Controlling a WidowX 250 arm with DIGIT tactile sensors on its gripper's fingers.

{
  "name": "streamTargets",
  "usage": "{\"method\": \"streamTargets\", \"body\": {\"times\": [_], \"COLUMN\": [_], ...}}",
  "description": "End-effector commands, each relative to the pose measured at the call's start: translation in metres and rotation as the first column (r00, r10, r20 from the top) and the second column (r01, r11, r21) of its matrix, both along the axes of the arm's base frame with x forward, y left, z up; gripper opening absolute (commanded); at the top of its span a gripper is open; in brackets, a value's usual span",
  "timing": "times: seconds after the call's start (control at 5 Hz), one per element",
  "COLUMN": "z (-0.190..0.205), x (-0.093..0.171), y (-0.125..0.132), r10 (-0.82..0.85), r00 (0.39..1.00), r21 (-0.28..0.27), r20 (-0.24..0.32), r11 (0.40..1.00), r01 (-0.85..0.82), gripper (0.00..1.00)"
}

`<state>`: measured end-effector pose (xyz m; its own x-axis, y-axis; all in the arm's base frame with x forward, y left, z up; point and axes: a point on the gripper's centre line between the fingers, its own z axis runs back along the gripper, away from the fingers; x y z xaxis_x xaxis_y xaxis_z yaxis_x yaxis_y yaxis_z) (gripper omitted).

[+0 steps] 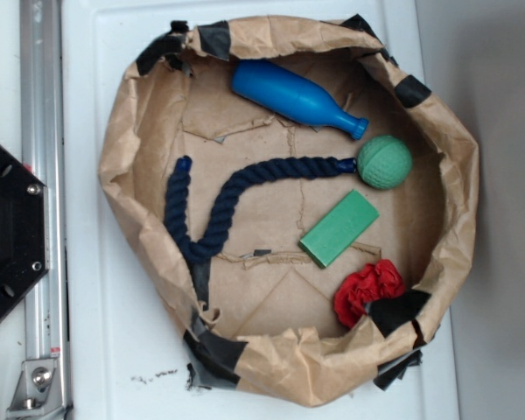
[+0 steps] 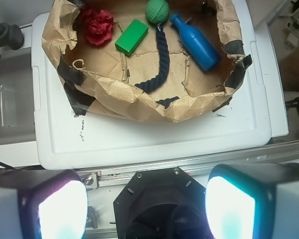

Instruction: Grab the green block.

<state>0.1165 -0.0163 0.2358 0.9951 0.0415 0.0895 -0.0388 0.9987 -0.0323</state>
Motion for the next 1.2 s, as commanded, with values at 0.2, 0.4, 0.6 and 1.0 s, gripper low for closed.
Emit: {"method": "streamTargets", "body": {"times": [0.2, 0.4, 0.6, 1.0], "z": [-0.05, -0.098, -0.133, -0.14], "x": [0.05, 0.092, 0.132, 0.166], "y": [0.04, 0.05, 0.044, -0.002], "r10": [0.247, 0.478, 0.645, 0.683], "r00": [0.968, 0.878, 0.764, 0.723], "r21": [0.164, 0.107, -0.014, -0.142], "r20": [-0.035, 0.015, 0.015, 0.101], "r11": [0.957, 0.873, 0.764, 0.73], "r01": [-0.238, -0.476, -0.645, -0.669], "gripper": [1.0, 1.0, 1.0, 1.0]}}
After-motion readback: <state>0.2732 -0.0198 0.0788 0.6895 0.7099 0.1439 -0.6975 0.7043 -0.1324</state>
